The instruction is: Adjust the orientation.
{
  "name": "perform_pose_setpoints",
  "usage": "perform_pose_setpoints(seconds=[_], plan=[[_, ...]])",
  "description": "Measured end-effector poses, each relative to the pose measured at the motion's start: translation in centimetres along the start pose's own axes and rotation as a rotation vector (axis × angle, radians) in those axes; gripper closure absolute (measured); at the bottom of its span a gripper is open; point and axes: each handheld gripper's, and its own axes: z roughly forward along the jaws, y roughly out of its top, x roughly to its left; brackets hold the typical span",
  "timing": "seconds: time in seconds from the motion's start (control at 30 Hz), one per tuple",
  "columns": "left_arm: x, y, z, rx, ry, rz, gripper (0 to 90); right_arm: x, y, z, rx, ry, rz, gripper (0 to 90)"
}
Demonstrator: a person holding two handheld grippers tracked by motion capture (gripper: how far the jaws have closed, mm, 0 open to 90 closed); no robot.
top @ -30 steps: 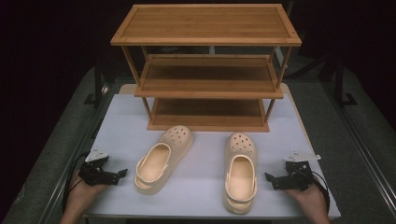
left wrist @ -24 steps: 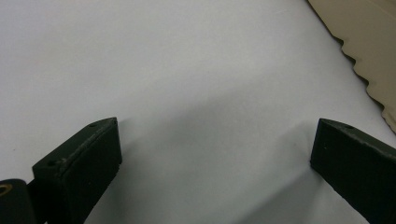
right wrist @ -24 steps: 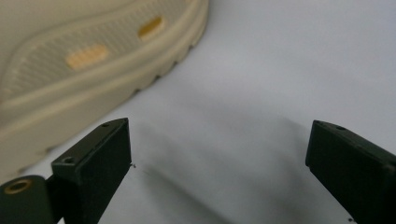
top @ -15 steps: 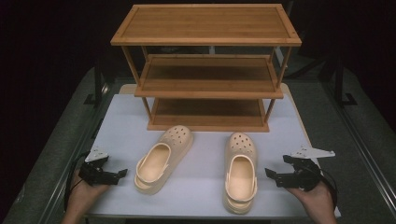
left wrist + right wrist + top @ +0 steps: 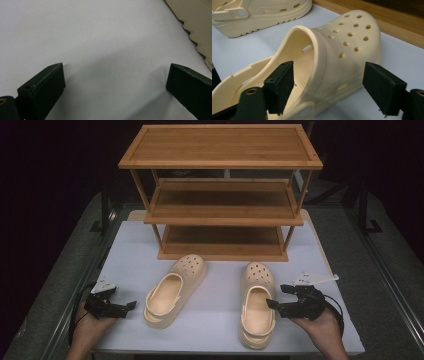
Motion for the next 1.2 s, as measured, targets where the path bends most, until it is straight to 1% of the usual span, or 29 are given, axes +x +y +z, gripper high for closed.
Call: perform_pose_setpoints(seconds=[0.13,0.27,0.47,0.53,0.57,0.6,0.73,0.77,0.83,0.9,0.97,1.07,1.1,1.13,1.17,1.2], plan=[[0.0,0.0,0.0,0.000,0.000,0.000,1.3,0.0,0.5,0.4,-0.015,0.010,-0.003,35.7],[0.0,0.0,0.0,-0.001,0.000,-0.002,1.2,0.3,1.3,0.8,-0.027,0.025,-0.027,43.0],[0.0,0.0,0.0,-0.001,0.000,-0.002,1.3,0.5,2.0,1.5,-0.025,0.041,-0.056,54.8],[0.0,0.0,0.0,0.000,-0.001,-0.001,1.3,0.5,2.1,1.7,-0.027,0.036,-0.071,57.6],[0.0,0.0,0.0,0.000,-0.001,-0.001,1.3,0.5,2.1,1.7,-0.030,0.030,-0.078,60.4],[0.0,0.0,0.0,0.000,-0.001,-0.001,1.3,0.5,2.1,1.7,-0.035,0.031,-0.084,62.2],[0.0,0.0,0.0,0.000,0.000,0.000,1.3,0.6,2.2,1.5,-0.076,0.051,-0.110,74.4],[0.0,0.0,0.0,0.000,-0.001,0.000,1.3,0.5,2.3,1.4,-0.085,0.060,-0.110,75.4],[0.0,0.0,0.0,0.000,-0.001,0.000,1.3,0.4,2.3,1.5,-0.085,0.069,-0.108,75.5],[0.0,0.0,0.0,0.000,-0.001,0.000,1.3,0.3,2.3,1.4,-0.083,0.077,-0.092,73.0],[0.0,0.0,0.0,0.000,-0.001,-0.001,1.3,0.3,2.2,1.4,-0.068,0.057,-0.088,68.4],[0.0,0.0,0.0,0.000,-0.001,-0.001,1.2,0.4,1.8,1.3,-0.038,0.025,-0.089,64.4],[0.0,0.0,0.0,0.000,-0.001,0.000,1.2,0.4,1.6,1.3,-0.021,0.010,-0.089,64.0],[0.0,0.0,0.0,0.001,0.000,0.000,1.3,0.4,1.4,1.3,0.003,-0.017,-0.094,60.8],[0.0,0.0,0.0,0.001,0.000,0.001,1.3,0.3,1.2,1.4,0.015,-0.016,-0.088,60.7],[0.0,0.0,0.0,0.001,0.000,0.001,1.2,0.3,1.1,1.3,0.005,-0.013,-0.079,61.4]])
